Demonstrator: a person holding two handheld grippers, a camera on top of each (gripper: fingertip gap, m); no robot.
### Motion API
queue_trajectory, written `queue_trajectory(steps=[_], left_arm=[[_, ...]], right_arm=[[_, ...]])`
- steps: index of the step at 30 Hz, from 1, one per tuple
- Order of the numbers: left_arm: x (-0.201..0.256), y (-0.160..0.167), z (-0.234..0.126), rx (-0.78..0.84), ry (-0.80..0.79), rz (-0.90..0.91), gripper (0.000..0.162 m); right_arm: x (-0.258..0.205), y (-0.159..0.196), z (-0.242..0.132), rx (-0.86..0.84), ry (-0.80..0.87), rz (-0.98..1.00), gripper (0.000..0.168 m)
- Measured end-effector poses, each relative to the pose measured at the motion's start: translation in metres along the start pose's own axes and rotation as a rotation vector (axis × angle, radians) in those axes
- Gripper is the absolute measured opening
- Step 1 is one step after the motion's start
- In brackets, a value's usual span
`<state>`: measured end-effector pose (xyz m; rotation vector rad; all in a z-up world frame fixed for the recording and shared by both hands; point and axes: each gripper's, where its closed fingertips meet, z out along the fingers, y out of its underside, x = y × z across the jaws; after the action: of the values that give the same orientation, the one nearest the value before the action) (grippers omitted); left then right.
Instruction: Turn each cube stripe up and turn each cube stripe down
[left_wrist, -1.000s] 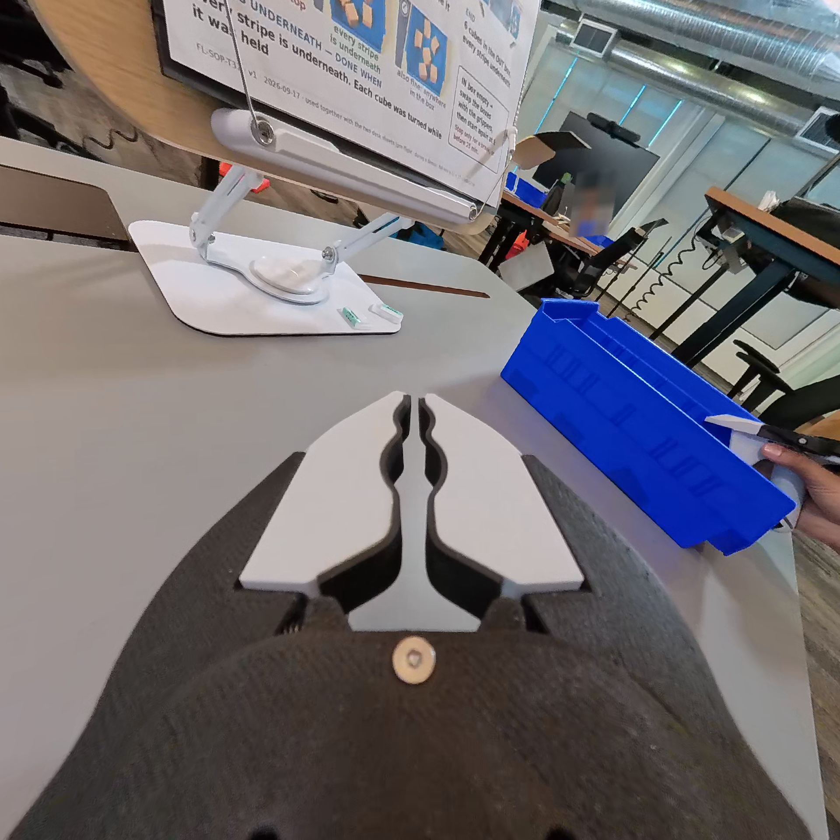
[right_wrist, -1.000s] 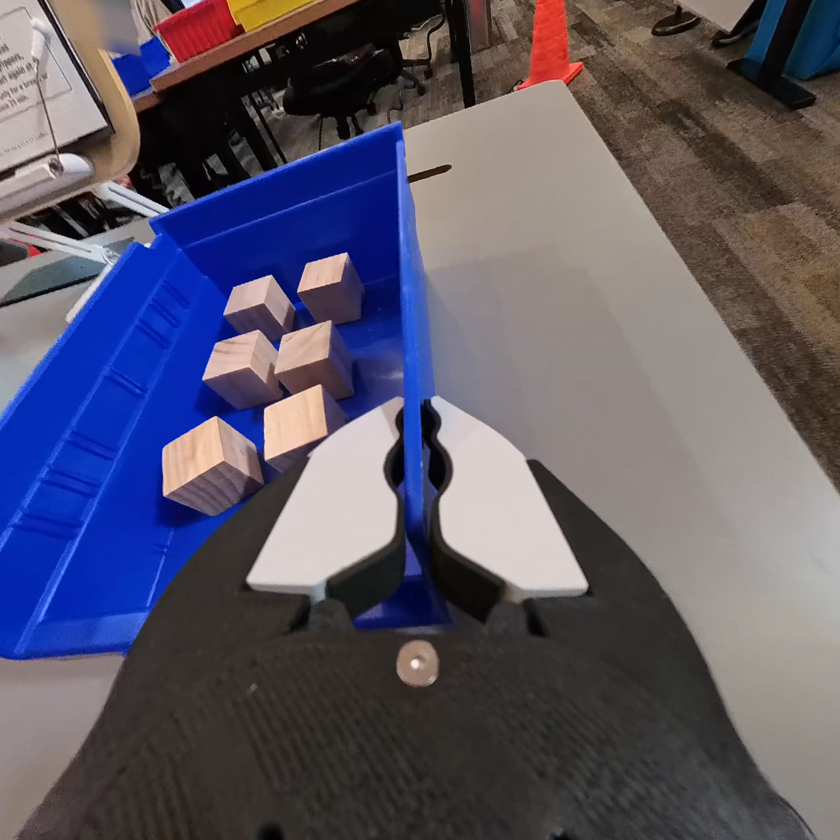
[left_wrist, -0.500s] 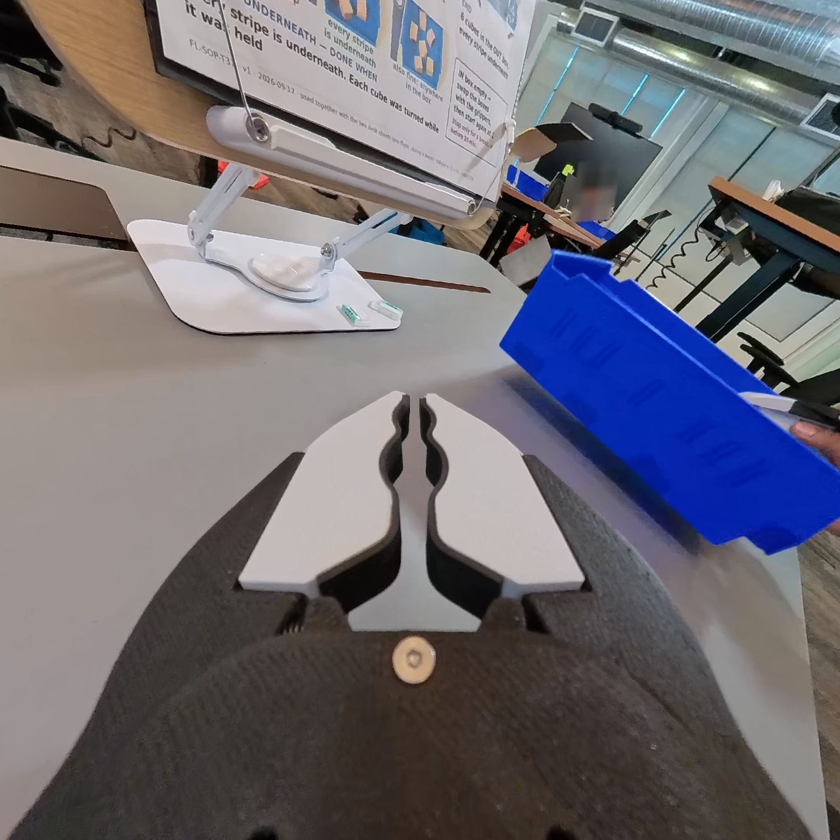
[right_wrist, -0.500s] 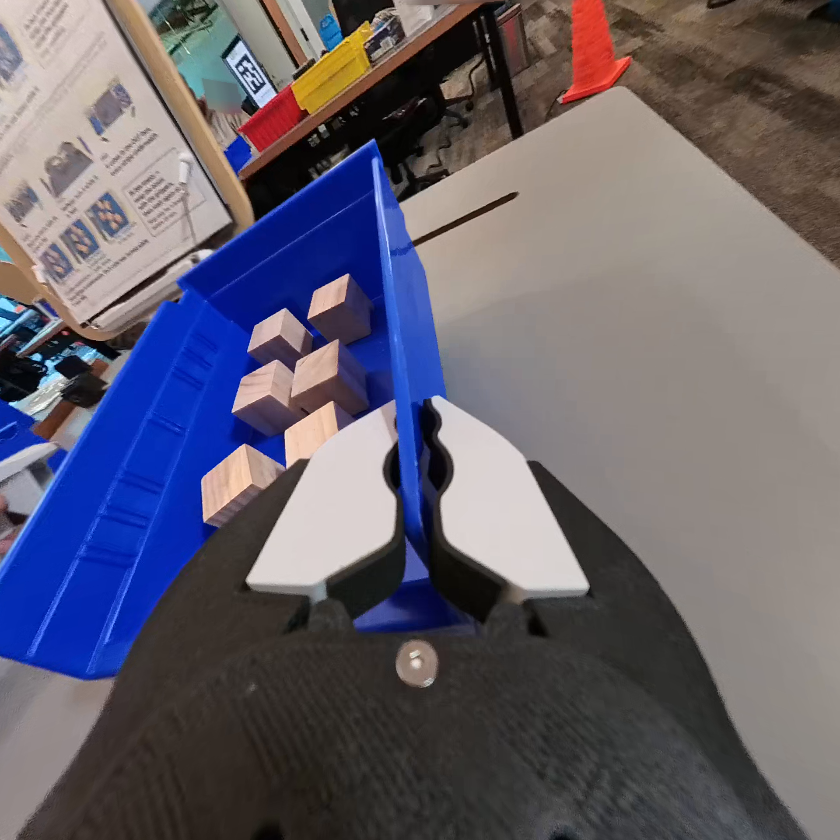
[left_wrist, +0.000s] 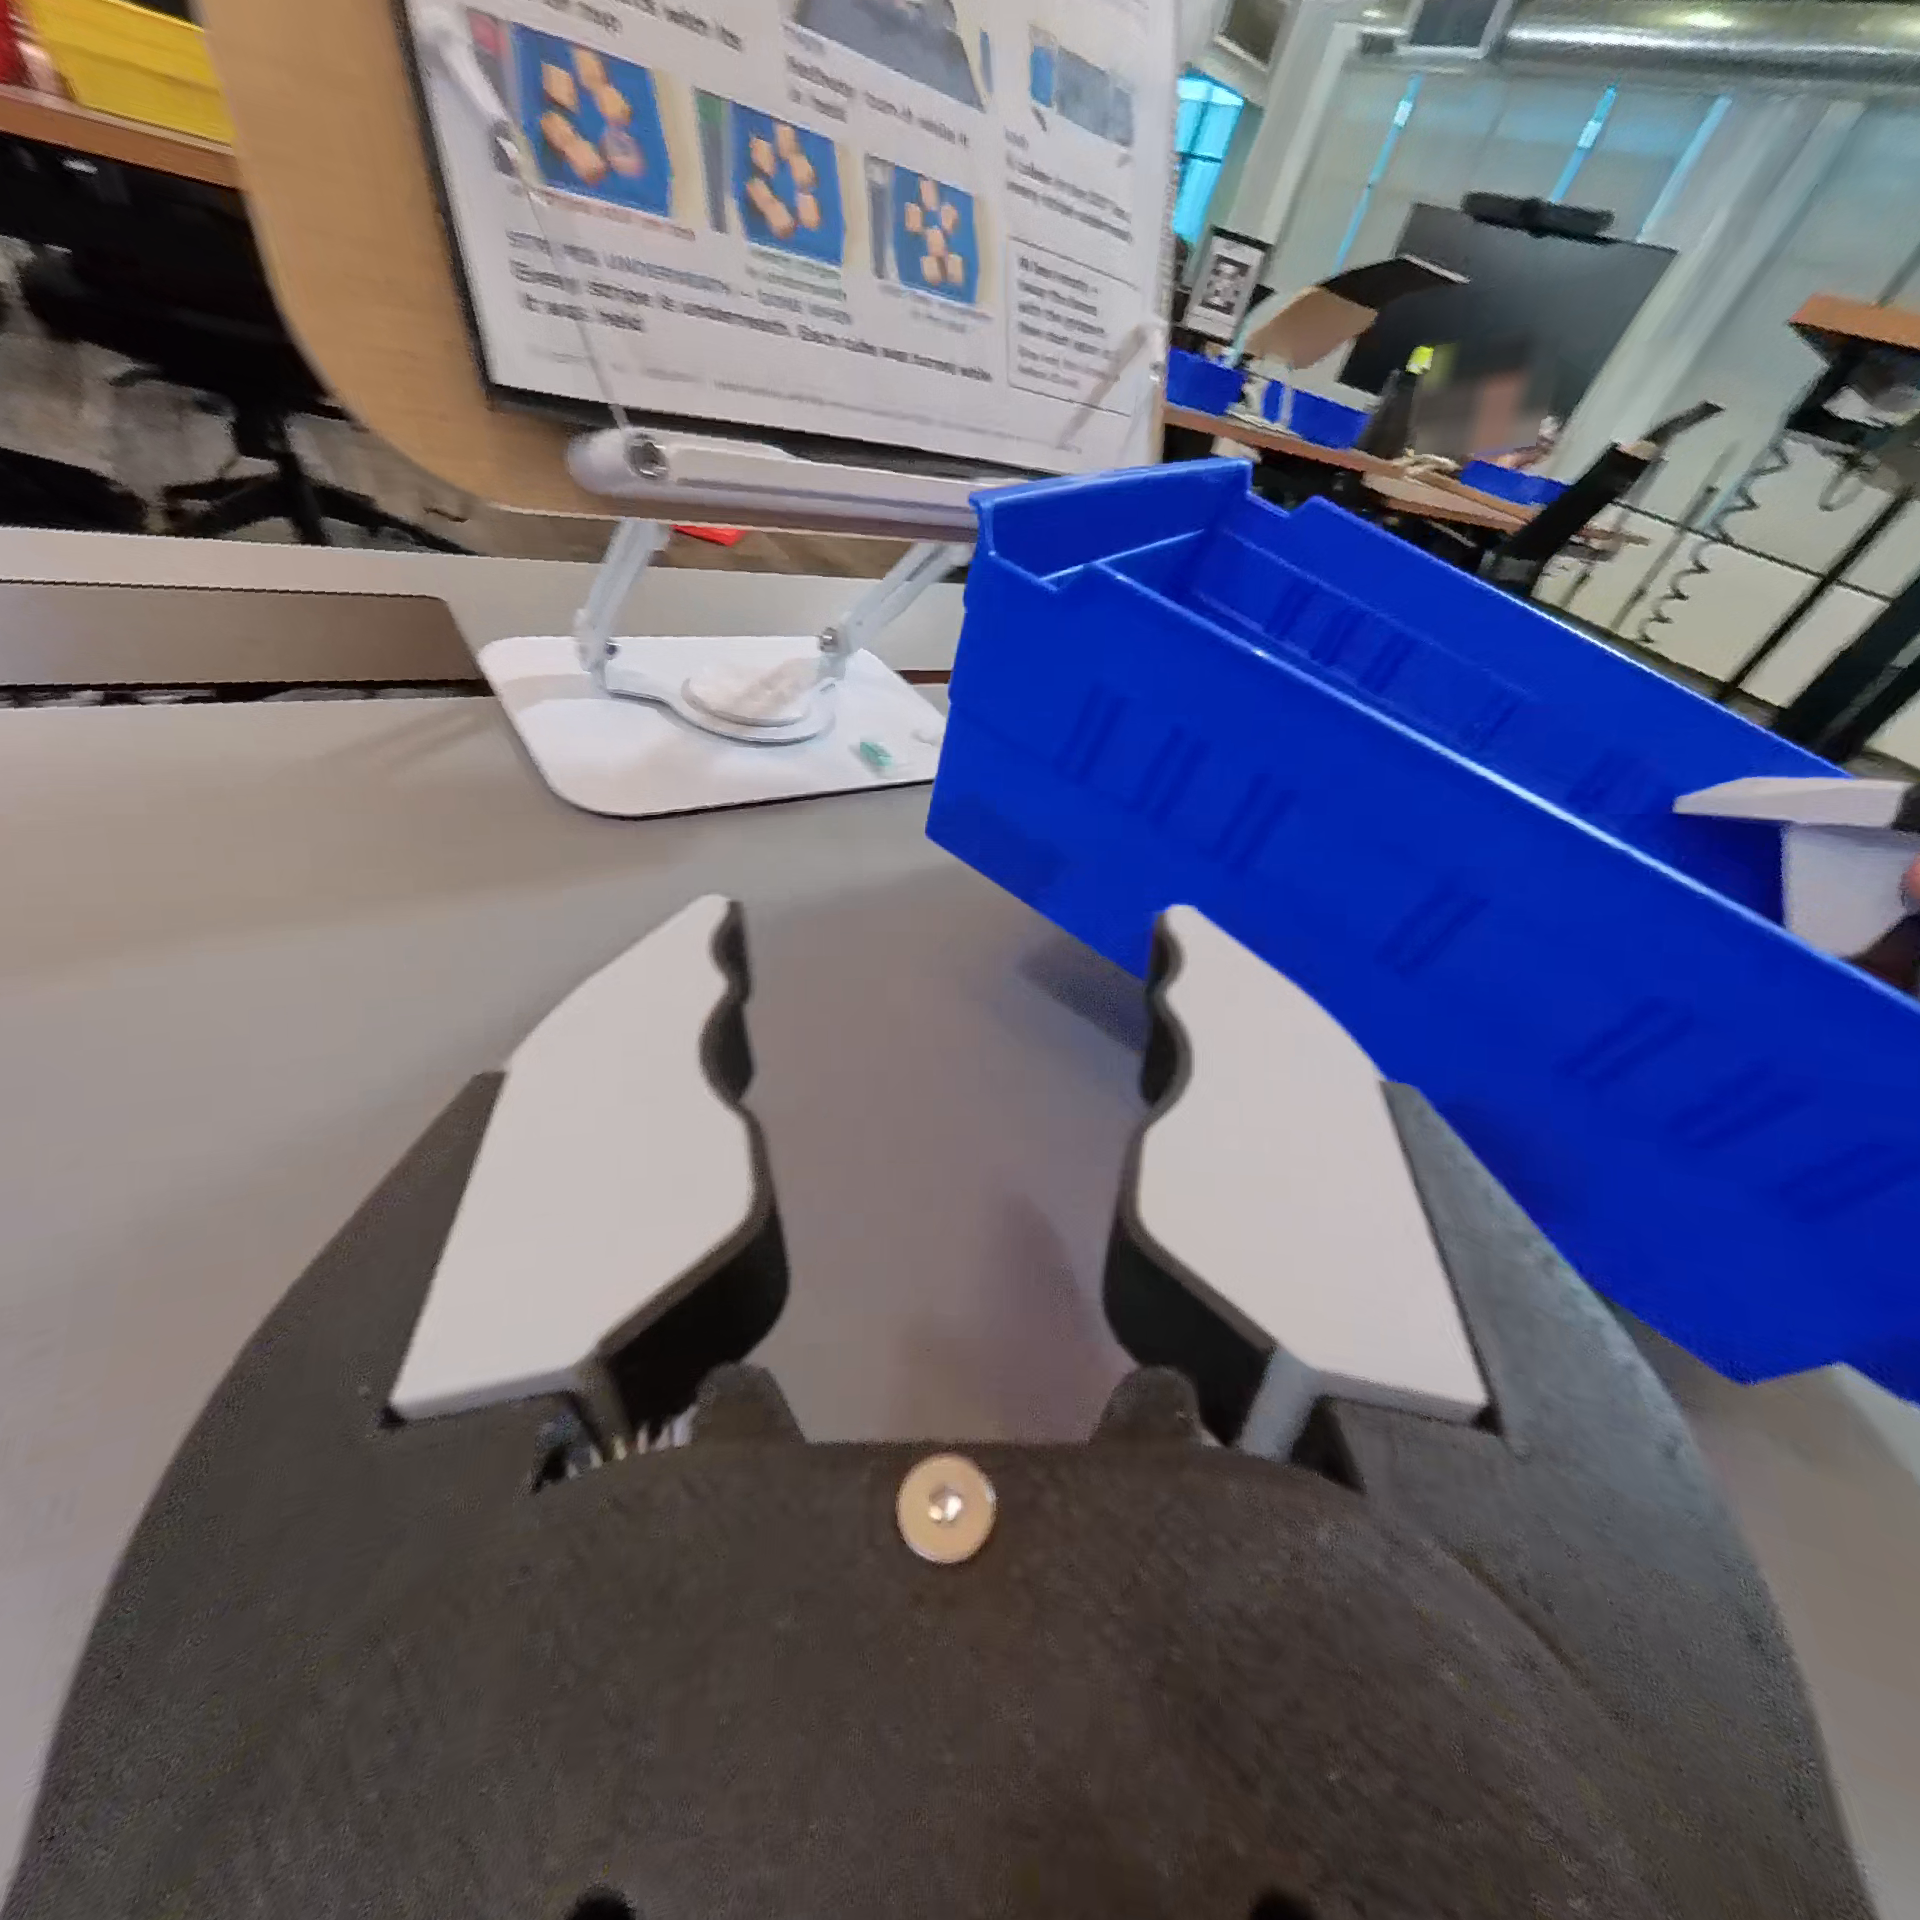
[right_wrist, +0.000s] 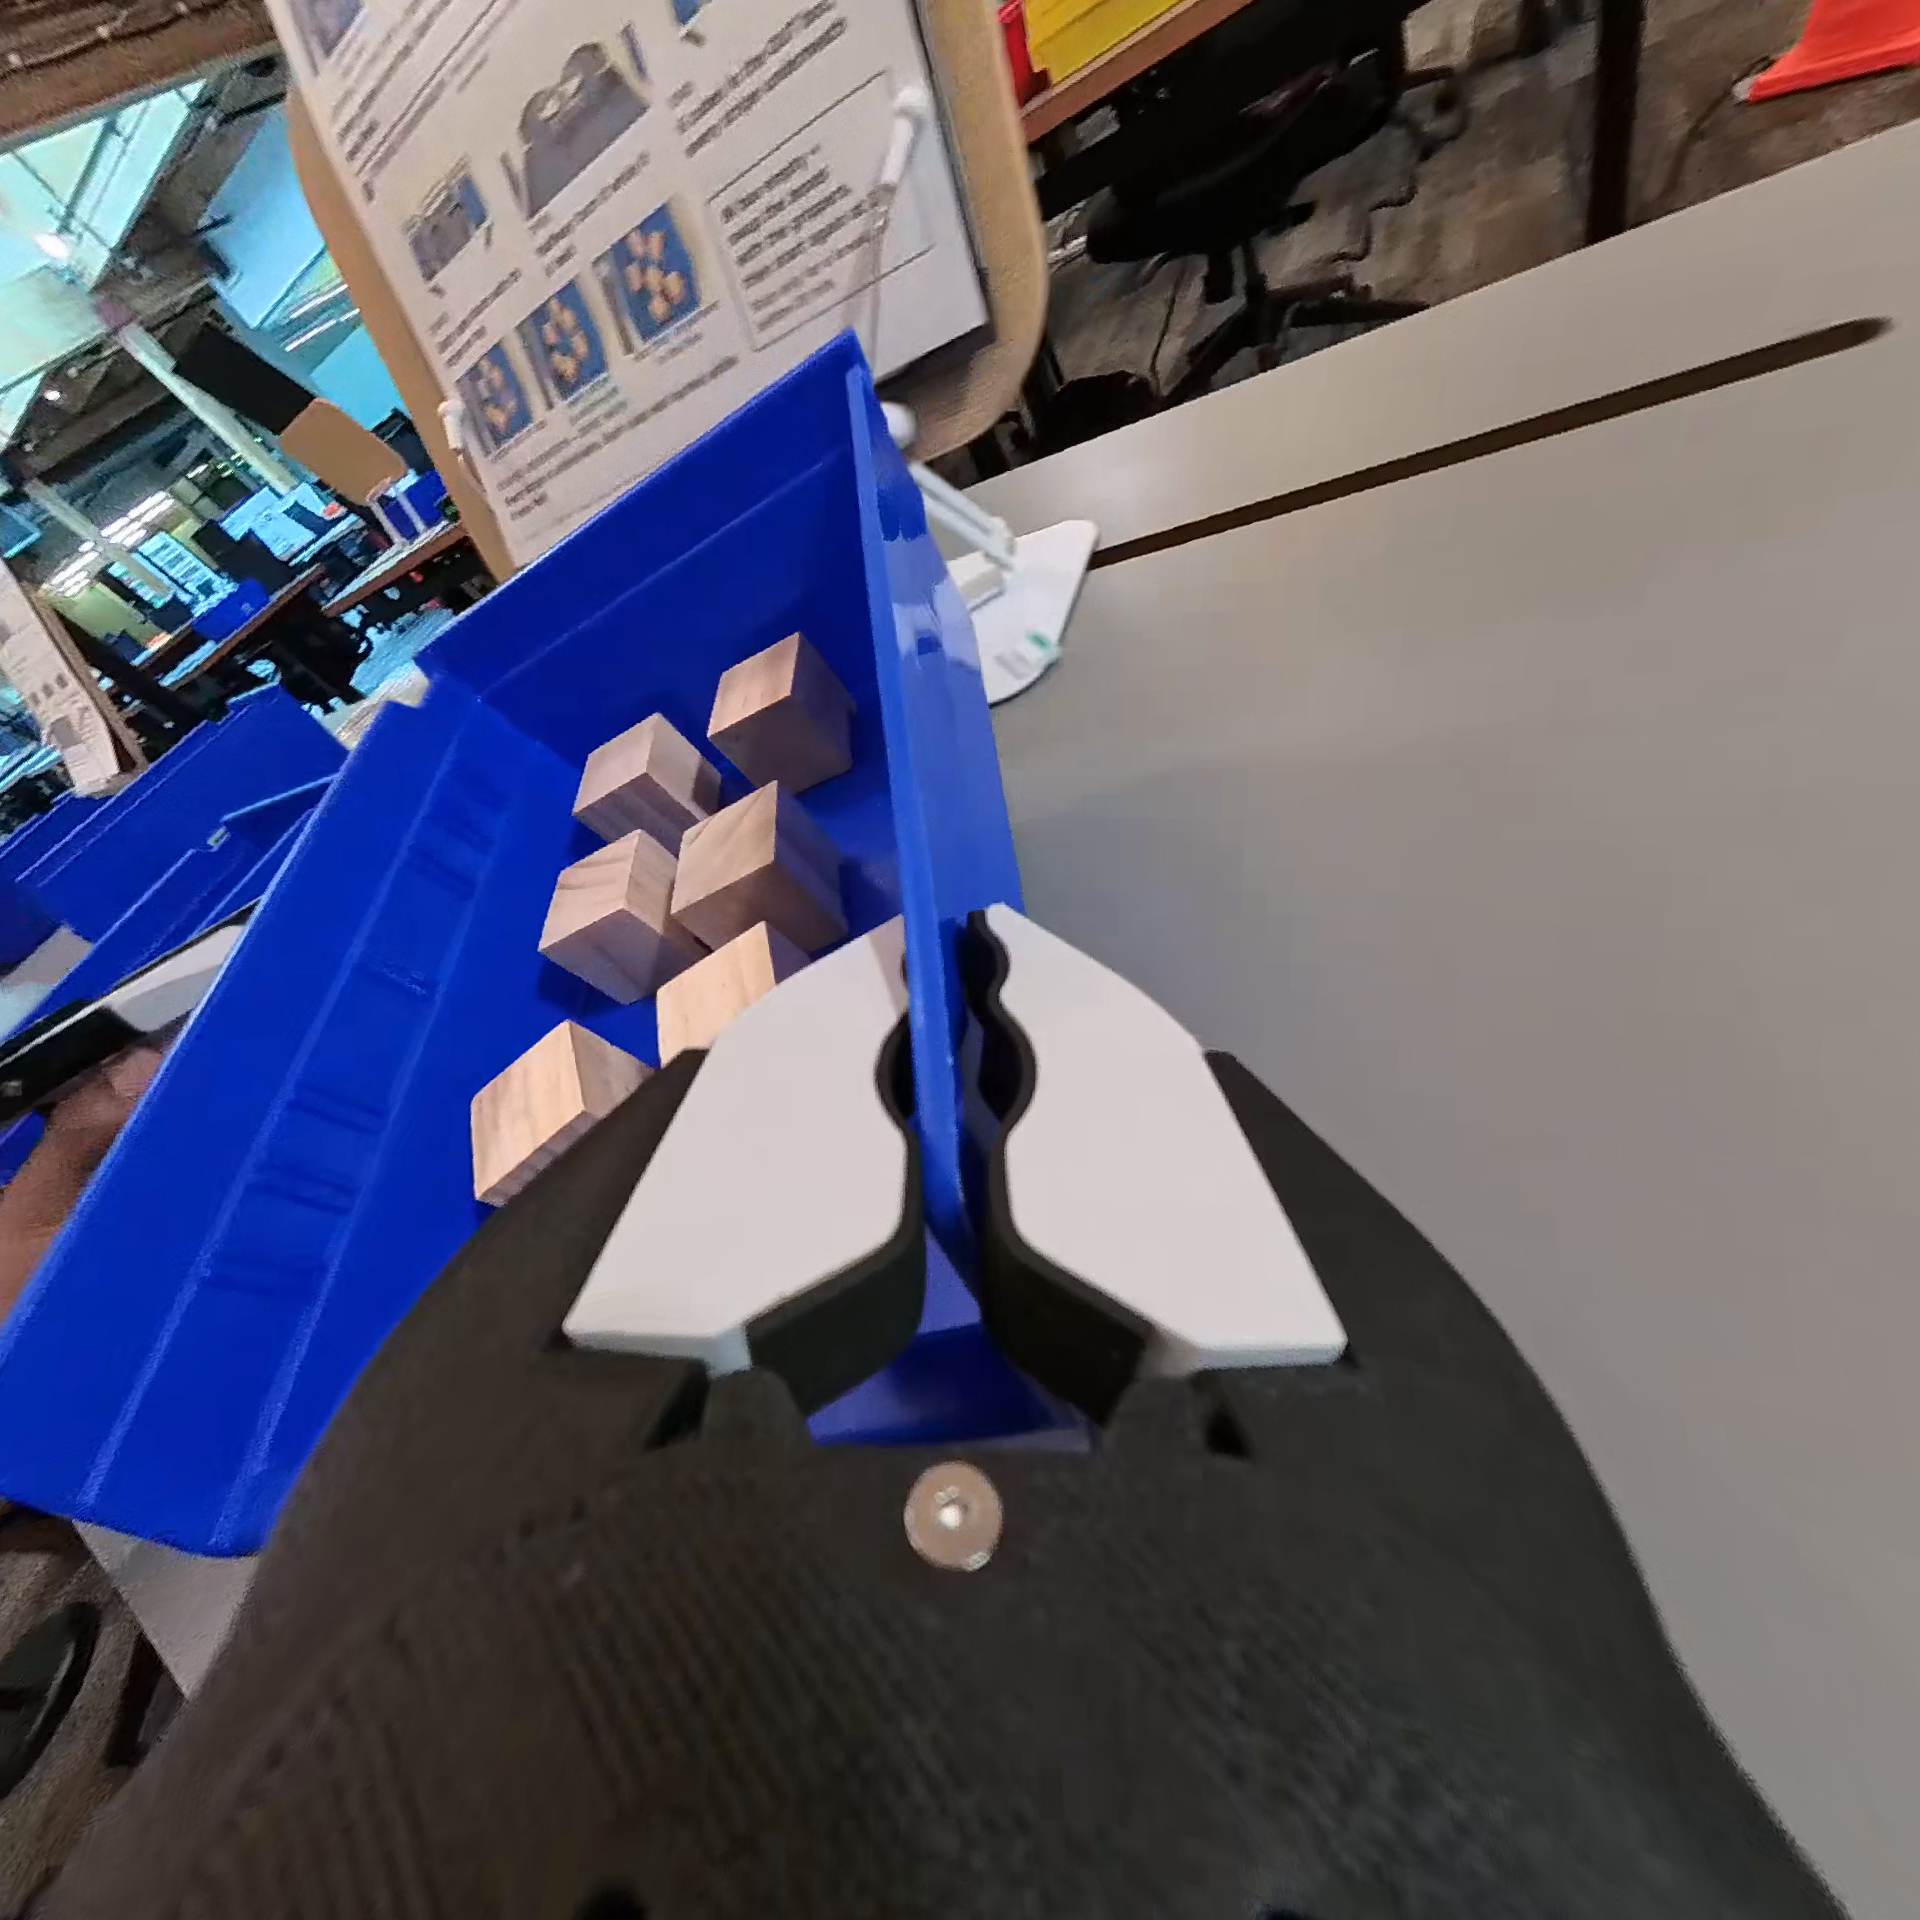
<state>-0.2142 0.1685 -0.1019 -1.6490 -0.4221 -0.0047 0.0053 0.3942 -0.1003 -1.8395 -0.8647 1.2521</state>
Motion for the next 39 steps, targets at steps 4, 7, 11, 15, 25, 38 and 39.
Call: queue_trajectory(steps=[4,7,11,15,25,38,39], left_arm=[[-0.018,-0.005,-0.021,0.015,-0.143,0.034,0.093],[-0.039,-0.011,-0.041,0.057,-0.305,0.077,0.092],[-0.055,-0.015,-0.065,0.075,-0.451,0.116,0.093],[-0.065,-0.013,-0.087,0.047,-0.567,0.205,0.093],[-0.103,-0.011,-0.144,0.048,-0.751,0.171,0.094],[-0.112,-0.018,-0.175,0.094,-0.768,0.146,0.084],[-0.109,-0.021,-0.175,0.106,-0.767,0.157,0.084]], right_arm=[[-0.023,0.007,0.024,-0.021,-0.045,-0.011,0.005],[-0.033,0.012,0.039,-0.048,-0.079,-0.015,0.004],[-0.046,0.018,0.056,-0.08,-0.115,-0.039,0.005],[-0.059,0.021,0.073,-0.101,-0.146,-0.058,0.005],[-0.093,0.031,0.104,-0.151,-0.236,-0.064,0.005],[-0.103,0.037,0.117,-0.181,-0.272,-0.038,0.005],[-0.102,0.037,0.117,-0.181,-0.271,-0.035,0.005]])
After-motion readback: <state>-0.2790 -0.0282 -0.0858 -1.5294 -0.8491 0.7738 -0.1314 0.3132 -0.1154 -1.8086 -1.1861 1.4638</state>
